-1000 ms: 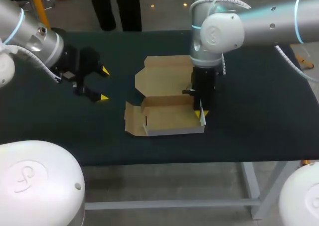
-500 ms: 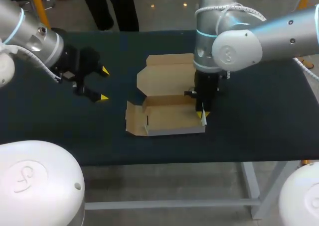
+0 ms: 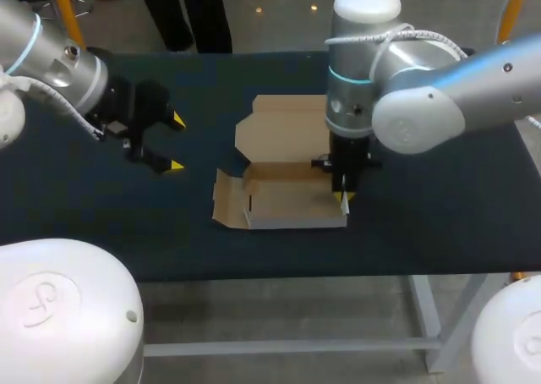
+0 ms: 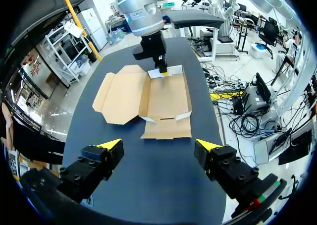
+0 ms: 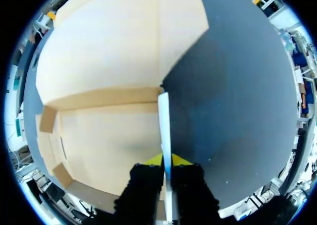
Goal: Assemble the packaging by folding the flat box into shape, placing the metal phone stand inside, and closing the box properly
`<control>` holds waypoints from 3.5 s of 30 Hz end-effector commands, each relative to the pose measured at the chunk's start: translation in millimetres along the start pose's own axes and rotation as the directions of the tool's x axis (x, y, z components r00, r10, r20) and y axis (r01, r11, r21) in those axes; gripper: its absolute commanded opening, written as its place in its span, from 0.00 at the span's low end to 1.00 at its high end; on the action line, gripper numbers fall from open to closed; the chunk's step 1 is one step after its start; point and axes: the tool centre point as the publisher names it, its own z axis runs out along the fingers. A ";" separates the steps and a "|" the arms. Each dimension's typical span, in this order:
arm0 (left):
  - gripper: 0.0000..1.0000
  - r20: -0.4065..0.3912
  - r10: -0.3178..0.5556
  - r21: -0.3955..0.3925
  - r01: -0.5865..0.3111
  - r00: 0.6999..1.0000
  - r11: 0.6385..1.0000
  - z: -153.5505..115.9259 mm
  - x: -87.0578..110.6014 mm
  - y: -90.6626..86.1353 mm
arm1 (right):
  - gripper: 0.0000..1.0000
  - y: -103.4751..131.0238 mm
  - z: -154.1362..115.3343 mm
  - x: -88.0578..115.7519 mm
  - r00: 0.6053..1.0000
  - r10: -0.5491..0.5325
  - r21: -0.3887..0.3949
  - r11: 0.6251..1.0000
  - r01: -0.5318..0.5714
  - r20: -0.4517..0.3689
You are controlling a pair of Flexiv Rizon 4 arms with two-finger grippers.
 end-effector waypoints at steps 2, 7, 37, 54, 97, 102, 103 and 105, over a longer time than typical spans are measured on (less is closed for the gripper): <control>1.00 -0.003 -0.001 -0.005 0.001 1.000 1.000 -1.2 0.0 -0.6 | 0.11 -0.6 3.9 0.8 1.000 0.001 -0.004 1.000 -0.001 0.002; 1.00 -0.003 -0.001 -0.005 0.001 1.000 1.000 -1.2 0.0 -0.6 | 0.13 -1.1 6.7 -0.1 1.000 0.007 0.008 1.000 -0.007 0.000; 1.00 -0.003 -0.001 -0.005 0.001 1.000 1.000 -1.2 0.0 -0.6 | 0.00 -2.0 0.9 14.1 0.991 -0.093 -0.009 0.996 0.094 0.101; 1.00 -0.003 -0.001 -0.005 0.001 1.000 1.000 -1.2 0.0 -0.6 | 0.00 -0.2 2.0 8.8 0.952 -0.045 0.022 0.999 0.040 0.301; 1.00 -0.003 -0.001 -0.005 0.001 1.000 1.000 -1.2 0.0 -0.6 | 0.00 -3.9 3.5 11.2 0.991 -0.132 0.014 0.991 0.133 -0.031; 1.00 -0.003 -0.001 -0.005 0.001 1.000 1.000 -1.2 0.0 -0.6 | 0.00 -3.9 4.1 10.9 0.993 -0.113 0.013 0.993 0.113 -0.041; 1.00 -0.003 -0.001 -0.005 0.001 1.000 1.000 -1.2 0.0 -0.6 | 0.00 -3.9 4.1 10.9 0.993 -0.113 0.013 0.993 0.113 -0.041; 1.00 -0.003 -0.001 -0.005 0.001 1.000 1.000 -1.2 0.0 -0.6 | 0.00 -3.9 4.1 10.9 0.993 -0.113 0.013 0.993 0.113 -0.041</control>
